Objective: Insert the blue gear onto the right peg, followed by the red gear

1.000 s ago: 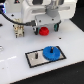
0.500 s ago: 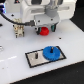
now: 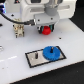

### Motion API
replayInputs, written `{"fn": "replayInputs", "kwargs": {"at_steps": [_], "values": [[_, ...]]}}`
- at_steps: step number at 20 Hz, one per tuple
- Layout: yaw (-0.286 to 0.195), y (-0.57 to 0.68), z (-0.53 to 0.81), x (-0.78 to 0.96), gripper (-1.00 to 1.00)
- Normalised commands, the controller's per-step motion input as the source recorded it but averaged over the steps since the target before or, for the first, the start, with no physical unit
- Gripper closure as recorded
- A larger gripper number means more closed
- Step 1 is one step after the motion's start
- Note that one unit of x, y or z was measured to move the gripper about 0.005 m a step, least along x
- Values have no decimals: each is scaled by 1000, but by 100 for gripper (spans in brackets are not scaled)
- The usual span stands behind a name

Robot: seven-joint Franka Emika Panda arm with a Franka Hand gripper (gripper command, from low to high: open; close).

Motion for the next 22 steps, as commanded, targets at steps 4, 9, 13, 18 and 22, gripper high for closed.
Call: {"fn": "replayInputs", "kwargs": {"at_steps": [4,9,13,18,22], "values": [[0,-62,543,423,100],[0,-127,433,608,100],[0,-97,405,733,100],[0,-40,305,776,100],[0,-50,267,817,100]]}}
